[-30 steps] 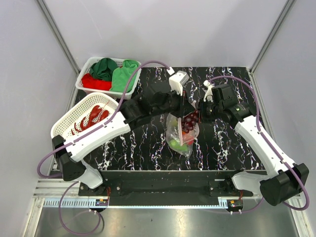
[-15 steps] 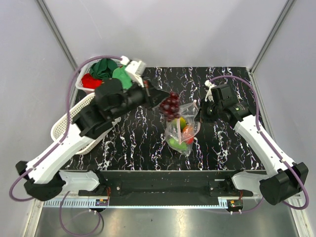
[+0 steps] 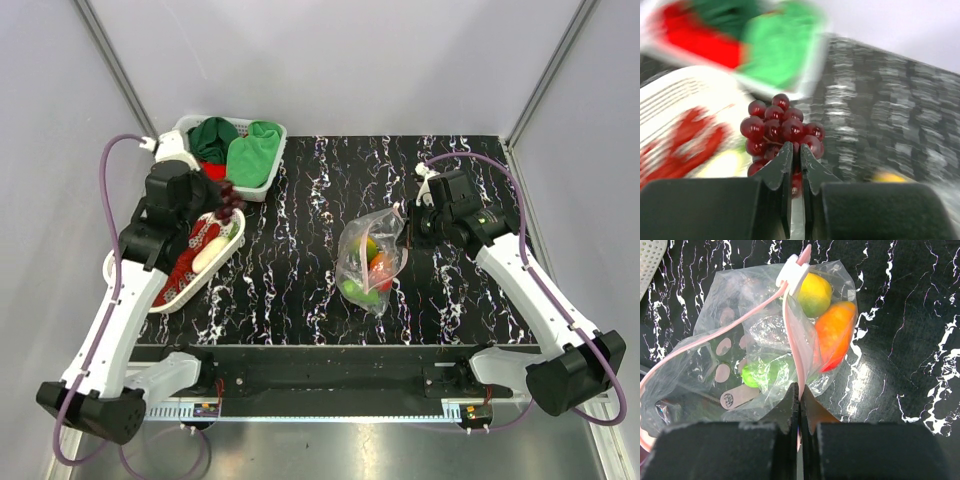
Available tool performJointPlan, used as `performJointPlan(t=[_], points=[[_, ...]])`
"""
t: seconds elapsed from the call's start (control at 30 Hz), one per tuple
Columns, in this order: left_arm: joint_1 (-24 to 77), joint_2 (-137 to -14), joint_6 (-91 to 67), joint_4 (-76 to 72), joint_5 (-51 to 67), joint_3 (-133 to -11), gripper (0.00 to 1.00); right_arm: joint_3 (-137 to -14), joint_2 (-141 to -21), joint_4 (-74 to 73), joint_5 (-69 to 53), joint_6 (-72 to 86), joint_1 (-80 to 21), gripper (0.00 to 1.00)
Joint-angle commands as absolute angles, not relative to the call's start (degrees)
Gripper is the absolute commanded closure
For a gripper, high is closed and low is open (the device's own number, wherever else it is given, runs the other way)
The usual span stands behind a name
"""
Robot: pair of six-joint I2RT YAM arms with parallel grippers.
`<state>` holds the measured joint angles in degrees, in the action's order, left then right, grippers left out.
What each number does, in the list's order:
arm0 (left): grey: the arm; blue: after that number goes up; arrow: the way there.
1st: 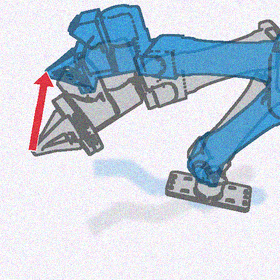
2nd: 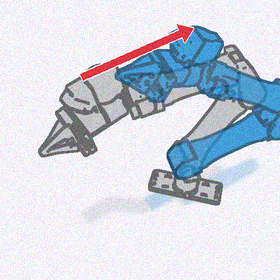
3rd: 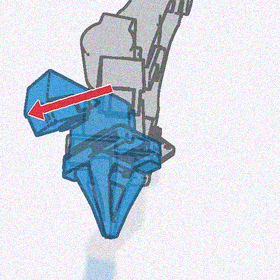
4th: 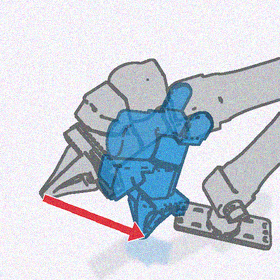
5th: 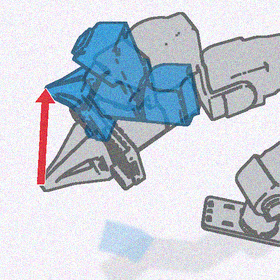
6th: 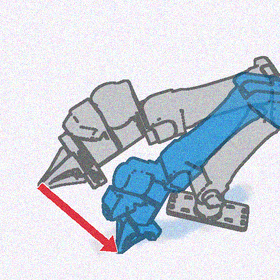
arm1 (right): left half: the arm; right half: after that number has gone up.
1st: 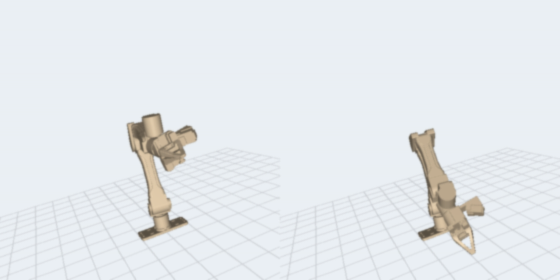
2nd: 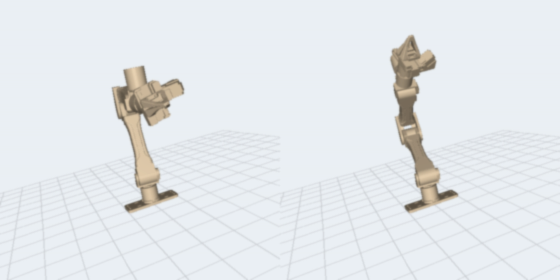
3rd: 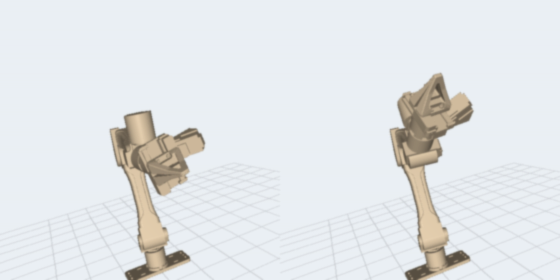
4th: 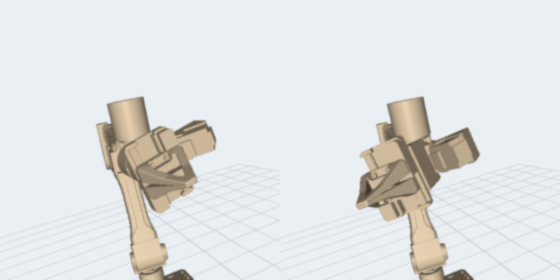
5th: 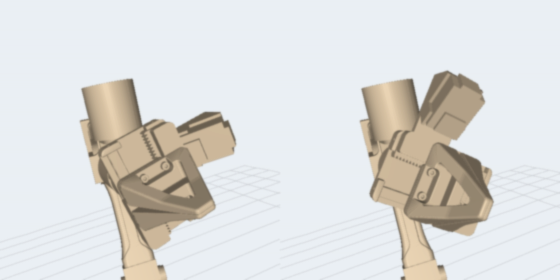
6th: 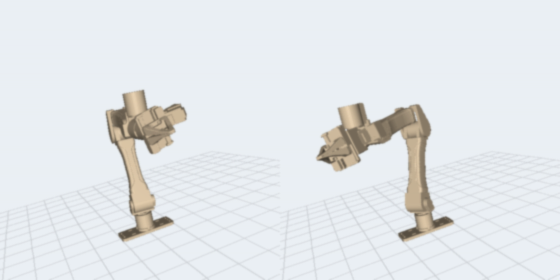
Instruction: Open the zip-top bag and remove the fake food
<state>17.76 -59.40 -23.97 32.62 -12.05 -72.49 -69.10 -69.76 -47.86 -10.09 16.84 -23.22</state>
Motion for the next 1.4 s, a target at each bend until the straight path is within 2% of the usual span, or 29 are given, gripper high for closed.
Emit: performJointPlan(t=[0.0,0.17,0.23,0.33,0.37,0.47,0.5,0.6,0.67,0.8,0.87,1.0,1.13,1.37], points=[[8.9,-60.5,-24.4,31.8,-23.9,-68.3,0.96,-71.7,-68.3,-47.5,-10.1,16.3,-23.5,1.0],[-1.4,-66.9,-27.4,25.9,-17.3,-63.7,0.97,-71.9,-68.3,-47.6,-11.5,16.2,-23.5,1.0],[-2.5,-68.9,-27.9,23.3,-15.0,-62.8,0.97,-71.8,-67.9,-47.6,-11.8,16.2,-23.5,1.0],[-3.5,-72.5,-28.2,23.1,-14.6,-64.1,0.79,-71.8,-67.5,-48.0,-12.0,16.0,-23.5,1.0],[-3.5,-73.6,-28.2,23.3,-14.9,-64.3,0.61,-71.8,-67.4,-48.0,-12.0,16.1,-23.5,1.0],[-3.5,-74.0,-28.6,24.4,-15.9,-64.3,0.43,-71.7,-67.1,-48.2,-12.0,16.0,-23.5,1.0],[-3.6,-73.8,-28.7,24.9,-16.3,-64.2,0.32,-71.9,-67.1,-48.2,-12.1,16.1,-23.5,1.0],[-3.6,-72.3,-28.7,25.1,-13.1,-63.2,0.28,-72.4,-66.9,-48.8,-12.0,15.9,-23.5,1.0],[-3.4,-69.8,-28.7,24.8,-8.2,-62.6,0.29,-73.1,-66.5,-49.9,-10.6,15.6,-23.5,1.0],[-0.4,-65.3,-30.0,20.5,10.0,-61.5,0.35,-76.2,-65.1,-52.6,-7.6,14.9,-23.5,1.0],[7.8,-62.9,-29.4,18.1,12.9,-62.7,0.36,-77.0,-64.7,-53.0,-7.6,14.9,-23.5,1.0],[23.1,-60.5,-28.6,13.3,14.5,-65.1,0.38,-77.0,-66.1,-52.0,-12.5,15.1,-23.5,1.0],[37.2,-61.9,-28.6,6.1,17.0,-66.3,0.46,-74.2,-67.1,-48.2,-18.4,17.0,-23.6,1.0],[50.9,-69.3,-23.9,6.2,12.0,-68.9,0.57,-72.3,-68.2,-43.9,-26.3,19.6,-23.5,1.0]])
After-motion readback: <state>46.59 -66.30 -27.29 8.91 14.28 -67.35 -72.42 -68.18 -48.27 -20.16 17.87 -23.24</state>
